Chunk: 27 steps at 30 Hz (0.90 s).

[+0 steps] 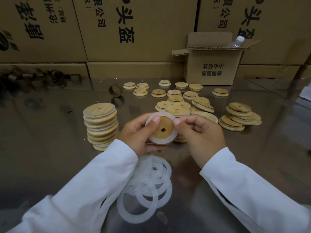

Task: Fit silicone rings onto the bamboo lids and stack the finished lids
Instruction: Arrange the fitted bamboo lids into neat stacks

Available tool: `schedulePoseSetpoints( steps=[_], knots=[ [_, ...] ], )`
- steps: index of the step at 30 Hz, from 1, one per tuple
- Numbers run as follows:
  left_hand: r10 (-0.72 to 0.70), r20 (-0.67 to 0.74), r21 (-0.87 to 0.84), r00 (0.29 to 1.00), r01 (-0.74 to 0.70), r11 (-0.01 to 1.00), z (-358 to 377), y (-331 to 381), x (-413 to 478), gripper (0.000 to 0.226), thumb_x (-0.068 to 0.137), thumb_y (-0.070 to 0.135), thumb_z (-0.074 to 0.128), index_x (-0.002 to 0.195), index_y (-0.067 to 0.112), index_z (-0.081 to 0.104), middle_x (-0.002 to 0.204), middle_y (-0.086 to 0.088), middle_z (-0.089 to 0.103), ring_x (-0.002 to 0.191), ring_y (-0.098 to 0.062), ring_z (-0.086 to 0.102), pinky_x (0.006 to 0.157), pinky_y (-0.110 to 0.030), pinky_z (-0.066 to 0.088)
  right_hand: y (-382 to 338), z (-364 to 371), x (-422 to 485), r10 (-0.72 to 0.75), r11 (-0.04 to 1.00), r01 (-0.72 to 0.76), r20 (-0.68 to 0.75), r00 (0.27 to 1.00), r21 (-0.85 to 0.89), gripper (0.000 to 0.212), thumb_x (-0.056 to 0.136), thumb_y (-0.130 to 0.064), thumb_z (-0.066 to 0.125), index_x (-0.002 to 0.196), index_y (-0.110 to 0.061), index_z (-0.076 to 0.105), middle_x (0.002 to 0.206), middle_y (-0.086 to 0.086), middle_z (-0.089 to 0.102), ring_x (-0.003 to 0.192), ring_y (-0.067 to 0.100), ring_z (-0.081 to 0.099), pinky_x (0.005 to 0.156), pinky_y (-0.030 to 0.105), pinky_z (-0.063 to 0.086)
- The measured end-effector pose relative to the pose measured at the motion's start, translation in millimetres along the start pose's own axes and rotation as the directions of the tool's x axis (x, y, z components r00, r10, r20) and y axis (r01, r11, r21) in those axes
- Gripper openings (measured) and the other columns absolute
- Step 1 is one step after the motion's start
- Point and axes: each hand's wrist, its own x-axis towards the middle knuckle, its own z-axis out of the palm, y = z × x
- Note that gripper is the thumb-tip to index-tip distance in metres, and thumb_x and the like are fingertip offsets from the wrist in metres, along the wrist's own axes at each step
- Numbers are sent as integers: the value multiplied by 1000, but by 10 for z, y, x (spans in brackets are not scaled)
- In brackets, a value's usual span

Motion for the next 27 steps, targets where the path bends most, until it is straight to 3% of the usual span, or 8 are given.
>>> schedulePoseSetpoints(
  steps=[3,7,12,15,17,22,27],
  knots=[
    [35,12,11,999,-36,999,-13,1,-5,29,67,37,60,90,25,72,89,-5,71,82,-21,70,60,-30,55,-16,3,9,18,1000,-18,-9,1000,4,18,79,-13,69,65,-24,68,73,1,69,69,10,62,59,8,48],
    [98,50,48,994,-100,994,-14,13,-5,30,72,31,56,98,20,66,84,2,72,79,-14,69,60,-25,54,-34,-26,51,52,999,-51,-32,998,8,19,79,-17,69,63,-25,68,60,-13,66,59,-4,59,53,2,41],
    [166,28,65,986,-167,984,-7,4,0,29,76,28,54,101,16,64,84,4,72,80,-12,68,61,-26,55,-16,-31,47,-25,995,26,8,1000,-96,18,83,-17,66,68,-27,65,72,-8,66,70,4,60,61,4,45],
    [177,-11,57,984,-176,983,-10,-12,1,27,75,31,55,97,21,66,86,3,72,83,-14,69,61,-27,55,5,-21,55,-34,990,37,26,999,-137,17,84,-18,64,70,-27,63,74,-6,66,75,11,60,67,14,47],
    [169,-22,49,985,-167,985,-11,-20,3,24,74,33,56,93,25,69,88,2,72,85,-17,69,62,-28,56,16,-15,62,-34,990,38,31,999,-139,16,85,-17,64,71,-26,63,75,-4,65,75,12,59,69,17,47],
    [104,-26,-20,994,-105,994,-12,-10,12,23,73,32,57,91,24,70,86,-2,73,82,-19,70,60,-27,56,-1,-15,68,-50,994,52,23,998,-95,16,83,-14,65,72,-25,63,73,-5,64,71,7,59,62,8,47],
    [52,-83,-106,995,-61,992,18,1,23,28,70,29,58,93,14,64,80,-3,73,77,-20,71,57,-28,56,52,36,-5,-64,995,61,-38,997,-74,16,79,-18,69,86,-28,58,78,-9,64,75,5,62,66,13,51]
  ],
)
